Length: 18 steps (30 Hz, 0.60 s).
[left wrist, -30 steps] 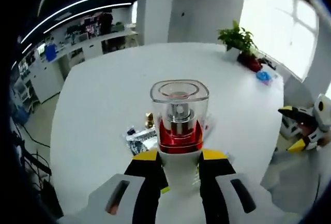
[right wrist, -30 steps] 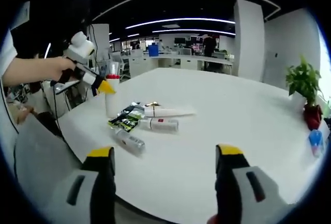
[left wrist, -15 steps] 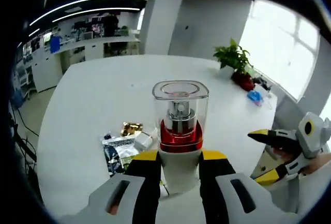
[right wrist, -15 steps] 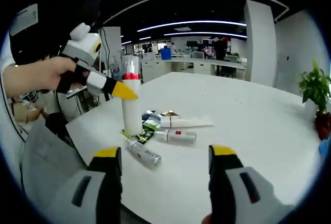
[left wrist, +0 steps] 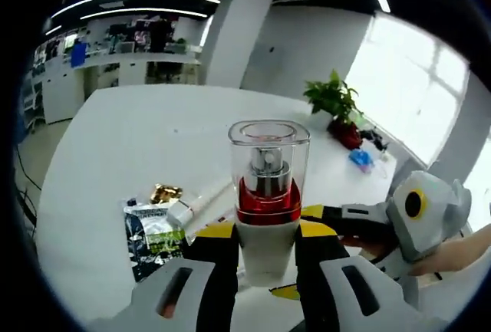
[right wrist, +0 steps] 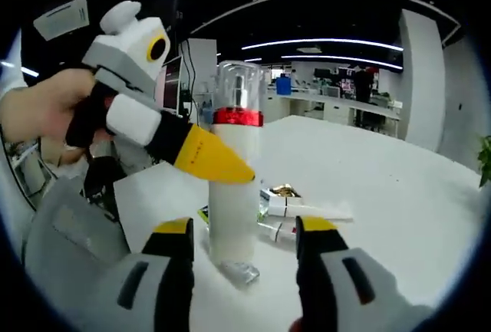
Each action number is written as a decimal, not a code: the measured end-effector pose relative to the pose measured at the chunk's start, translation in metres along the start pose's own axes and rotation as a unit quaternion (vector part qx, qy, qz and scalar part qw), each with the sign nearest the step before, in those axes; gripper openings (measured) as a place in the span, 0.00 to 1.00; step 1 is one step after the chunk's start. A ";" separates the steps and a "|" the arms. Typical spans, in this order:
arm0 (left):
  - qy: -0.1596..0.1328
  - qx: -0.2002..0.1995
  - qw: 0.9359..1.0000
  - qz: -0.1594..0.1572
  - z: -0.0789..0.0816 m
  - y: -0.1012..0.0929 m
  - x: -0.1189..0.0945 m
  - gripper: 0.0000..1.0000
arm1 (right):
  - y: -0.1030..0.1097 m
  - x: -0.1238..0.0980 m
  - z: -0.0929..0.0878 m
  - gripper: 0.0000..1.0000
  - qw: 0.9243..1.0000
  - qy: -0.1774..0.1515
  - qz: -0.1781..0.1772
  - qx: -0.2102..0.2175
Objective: Arrange the skincare products in the storage area until every visible bottle or jar stands upright without overlapping.
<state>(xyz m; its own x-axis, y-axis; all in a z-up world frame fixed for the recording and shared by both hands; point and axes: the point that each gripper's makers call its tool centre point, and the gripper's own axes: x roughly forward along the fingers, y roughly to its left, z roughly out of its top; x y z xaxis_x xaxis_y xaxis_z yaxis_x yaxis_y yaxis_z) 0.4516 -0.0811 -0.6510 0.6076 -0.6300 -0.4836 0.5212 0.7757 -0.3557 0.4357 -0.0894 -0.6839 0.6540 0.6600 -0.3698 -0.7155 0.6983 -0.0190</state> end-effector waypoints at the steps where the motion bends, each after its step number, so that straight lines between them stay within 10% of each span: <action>1: -0.001 0.000 1.000 0.000 0.000 -0.001 0.001 0.25 | 0.001 0.002 0.000 0.48 1.000 0.000 0.006 -0.004; 18: 0.014 0.007 1.000 -0.023 -0.010 -0.022 0.032 0.25 | -0.025 0.005 -0.033 0.29 0.999 0.018 0.037 -0.016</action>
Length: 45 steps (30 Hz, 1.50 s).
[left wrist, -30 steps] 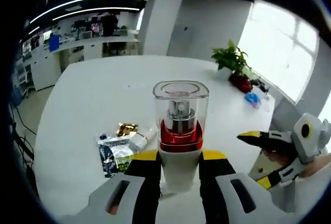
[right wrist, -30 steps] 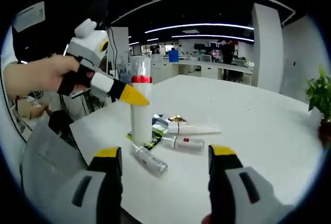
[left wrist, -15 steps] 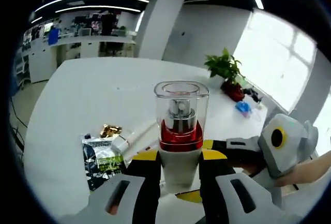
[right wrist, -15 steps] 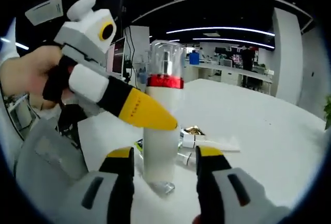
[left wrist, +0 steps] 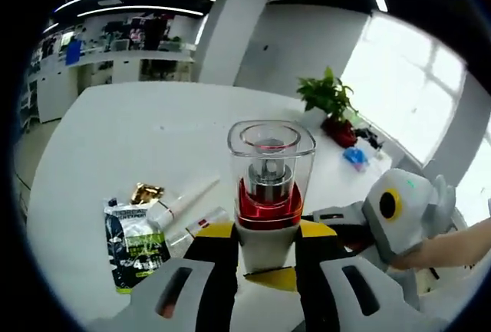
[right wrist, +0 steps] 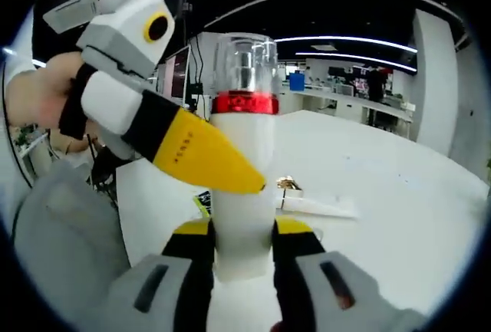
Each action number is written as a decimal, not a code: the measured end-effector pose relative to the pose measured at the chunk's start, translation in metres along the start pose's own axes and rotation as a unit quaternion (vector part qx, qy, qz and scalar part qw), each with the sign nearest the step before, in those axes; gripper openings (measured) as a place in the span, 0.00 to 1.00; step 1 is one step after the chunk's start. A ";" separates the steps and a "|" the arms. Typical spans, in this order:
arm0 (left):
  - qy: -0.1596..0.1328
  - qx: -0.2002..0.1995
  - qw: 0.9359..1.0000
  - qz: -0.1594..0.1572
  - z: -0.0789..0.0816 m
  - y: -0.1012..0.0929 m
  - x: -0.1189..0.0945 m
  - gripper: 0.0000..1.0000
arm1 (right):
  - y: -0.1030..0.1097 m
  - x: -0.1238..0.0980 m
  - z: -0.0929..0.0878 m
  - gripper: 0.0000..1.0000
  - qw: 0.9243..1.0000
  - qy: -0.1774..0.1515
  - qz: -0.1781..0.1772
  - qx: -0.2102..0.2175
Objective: Arrange the skincare products in the storage area until every visible bottle or jar stands upright without overlapping.
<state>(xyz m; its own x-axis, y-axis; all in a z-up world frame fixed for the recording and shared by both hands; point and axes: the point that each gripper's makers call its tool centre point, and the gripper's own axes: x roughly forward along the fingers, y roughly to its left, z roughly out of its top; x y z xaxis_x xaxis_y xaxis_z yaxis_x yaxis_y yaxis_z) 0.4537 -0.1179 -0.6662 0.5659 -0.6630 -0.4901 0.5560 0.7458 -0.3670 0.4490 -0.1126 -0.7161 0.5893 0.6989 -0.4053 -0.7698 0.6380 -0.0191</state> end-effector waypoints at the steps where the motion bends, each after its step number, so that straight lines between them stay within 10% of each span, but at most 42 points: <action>1: 0.003 0.004 1.000 0.000 -0.002 -0.001 0.004 0.25 | -0.002 0.000 -0.004 0.28 1.000 0.003 0.003 -0.005; 21: 0.038 0.053 0.995 0.077 -0.032 0.013 0.062 0.26 | -0.033 0.023 -0.059 0.28 1.000 0.019 0.022 0.002; 45: 0.045 0.069 0.996 0.039 -0.039 0.009 0.074 0.30 | -0.041 0.027 -0.077 0.28 0.996 0.014 0.082 -0.026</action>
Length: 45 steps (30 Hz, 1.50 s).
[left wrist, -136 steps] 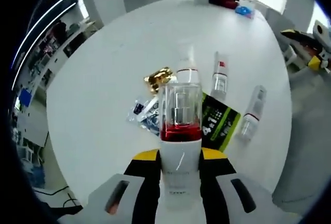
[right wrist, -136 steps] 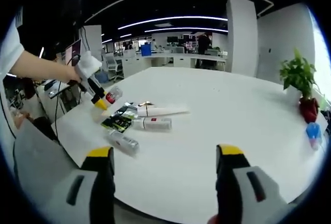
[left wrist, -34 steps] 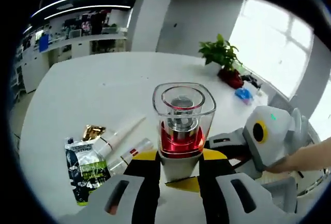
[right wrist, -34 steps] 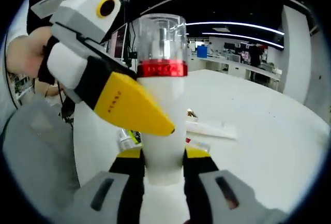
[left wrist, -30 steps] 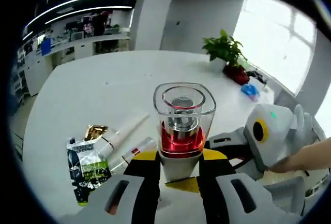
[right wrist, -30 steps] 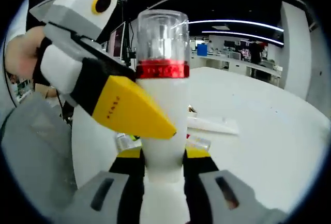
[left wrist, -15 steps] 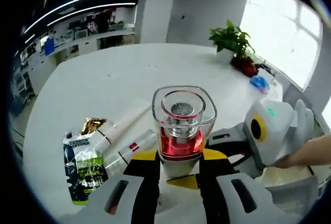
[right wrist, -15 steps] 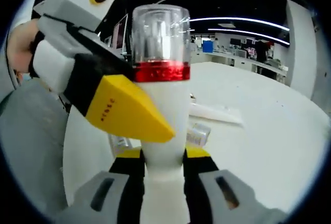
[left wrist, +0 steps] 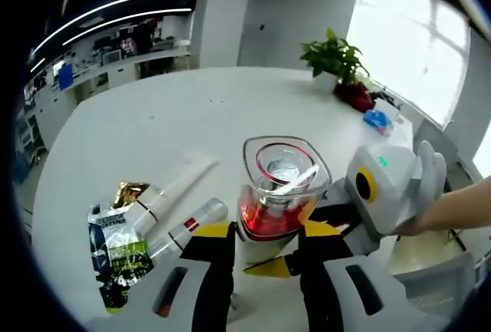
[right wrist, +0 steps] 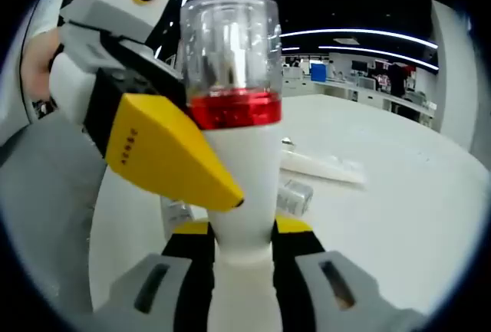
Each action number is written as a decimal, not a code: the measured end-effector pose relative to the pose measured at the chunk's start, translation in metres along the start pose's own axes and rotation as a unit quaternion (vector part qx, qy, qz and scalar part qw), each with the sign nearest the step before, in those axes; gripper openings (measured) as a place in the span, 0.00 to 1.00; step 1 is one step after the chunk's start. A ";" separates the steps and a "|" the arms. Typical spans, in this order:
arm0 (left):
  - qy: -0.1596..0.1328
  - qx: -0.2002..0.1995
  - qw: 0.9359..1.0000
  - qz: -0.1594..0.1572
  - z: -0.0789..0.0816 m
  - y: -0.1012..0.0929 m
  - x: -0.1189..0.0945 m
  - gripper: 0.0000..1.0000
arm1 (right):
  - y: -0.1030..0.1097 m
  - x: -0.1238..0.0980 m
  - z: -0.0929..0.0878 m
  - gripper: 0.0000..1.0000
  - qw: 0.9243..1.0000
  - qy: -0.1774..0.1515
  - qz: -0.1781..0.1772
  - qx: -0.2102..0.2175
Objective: Arrange the skincare products in the storage area until every visible bottle or jar stands upright without overlapping.
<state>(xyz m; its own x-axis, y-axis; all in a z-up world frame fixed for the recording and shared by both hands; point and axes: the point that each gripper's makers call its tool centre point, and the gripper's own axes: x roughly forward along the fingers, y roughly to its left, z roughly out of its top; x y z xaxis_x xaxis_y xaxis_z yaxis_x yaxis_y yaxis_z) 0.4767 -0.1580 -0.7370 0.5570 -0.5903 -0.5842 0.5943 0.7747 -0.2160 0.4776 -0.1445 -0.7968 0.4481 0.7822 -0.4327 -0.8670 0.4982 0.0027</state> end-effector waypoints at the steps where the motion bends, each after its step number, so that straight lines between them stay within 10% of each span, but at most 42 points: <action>1: 0.001 0.001 1.000 -0.011 0.000 -0.001 0.000 0.31 | 0.000 0.000 0.000 0.28 1.000 0.001 0.006 -0.002; 12: 0.003 0.147 0.974 -0.173 0.012 -0.015 0.002 0.31 | 0.002 -0.002 -0.005 0.28 0.995 0.035 0.085 -0.041; 27: 0.010 0.260 0.933 -0.251 0.022 -0.019 0.013 0.27 | -0.015 -0.004 -0.013 0.27 0.985 0.078 0.144 -0.056; 45: -0.001 0.262 0.934 -0.243 0.045 -0.002 0.040 0.26 | -0.053 0.005 -0.016 0.27 0.976 0.125 0.157 -0.083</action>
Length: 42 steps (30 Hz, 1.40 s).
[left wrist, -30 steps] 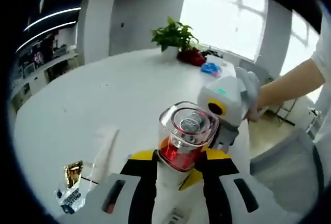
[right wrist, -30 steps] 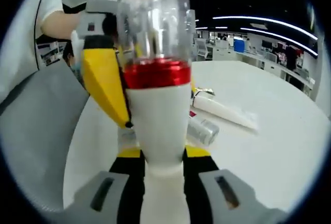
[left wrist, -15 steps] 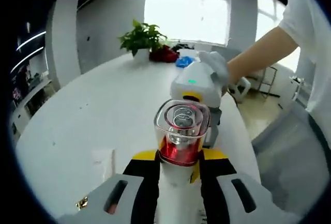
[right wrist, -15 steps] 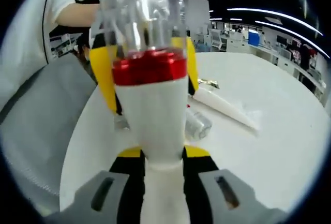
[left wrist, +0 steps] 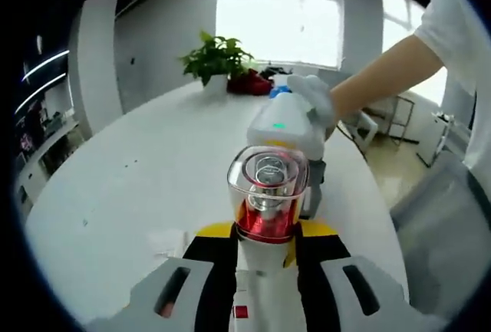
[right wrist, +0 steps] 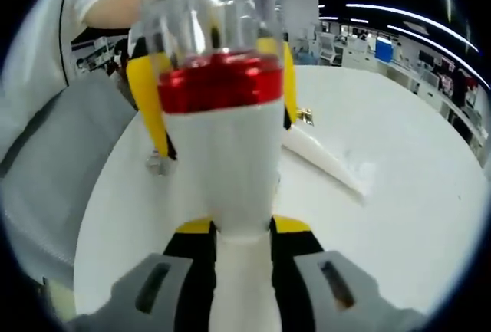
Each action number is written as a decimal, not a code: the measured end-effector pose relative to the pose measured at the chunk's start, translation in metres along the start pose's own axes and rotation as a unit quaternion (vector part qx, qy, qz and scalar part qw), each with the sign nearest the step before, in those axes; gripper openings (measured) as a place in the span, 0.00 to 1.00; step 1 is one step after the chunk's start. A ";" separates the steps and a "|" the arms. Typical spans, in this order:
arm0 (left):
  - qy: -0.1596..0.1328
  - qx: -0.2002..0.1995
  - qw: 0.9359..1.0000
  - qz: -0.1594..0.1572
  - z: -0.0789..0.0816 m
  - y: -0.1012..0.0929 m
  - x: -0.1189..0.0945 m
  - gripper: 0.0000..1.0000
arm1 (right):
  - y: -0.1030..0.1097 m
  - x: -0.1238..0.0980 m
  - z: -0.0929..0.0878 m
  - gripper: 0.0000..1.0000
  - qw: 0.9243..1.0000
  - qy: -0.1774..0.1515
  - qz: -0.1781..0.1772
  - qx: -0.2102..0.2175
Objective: Arrange the skincare products in the storage area until every visible bottle or jar stands upright without overlapping.
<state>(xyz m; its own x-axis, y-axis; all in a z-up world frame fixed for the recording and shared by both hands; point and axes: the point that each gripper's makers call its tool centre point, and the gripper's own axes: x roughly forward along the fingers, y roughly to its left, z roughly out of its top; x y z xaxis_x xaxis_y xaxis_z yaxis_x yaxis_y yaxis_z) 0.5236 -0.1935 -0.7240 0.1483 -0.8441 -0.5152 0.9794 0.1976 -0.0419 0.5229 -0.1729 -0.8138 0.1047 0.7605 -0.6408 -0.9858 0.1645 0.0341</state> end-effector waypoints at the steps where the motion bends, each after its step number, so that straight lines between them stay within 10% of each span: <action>1: 0.000 -0.001 1.000 0.001 0.000 0.001 0.000 0.26 | 0.000 0.000 0.000 0.26 1.000 0.002 0.000 -0.002; 42: 0.046 -0.020 0.998 0.034 -0.021 -0.002 -0.019 0.41 | 0.013 -0.012 0.008 0.47 0.997 0.013 -0.062 0.046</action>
<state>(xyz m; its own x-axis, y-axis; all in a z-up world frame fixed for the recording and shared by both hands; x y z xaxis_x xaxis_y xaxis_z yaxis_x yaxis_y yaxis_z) 0.5158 -0.1673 -0.7321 0.1982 -0.7791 -0.5948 0.9612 0.2732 -0.0374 0.5102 -0.1747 -0.7996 0.2197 0.7141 -0.6647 -0.9493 0.3136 0.0232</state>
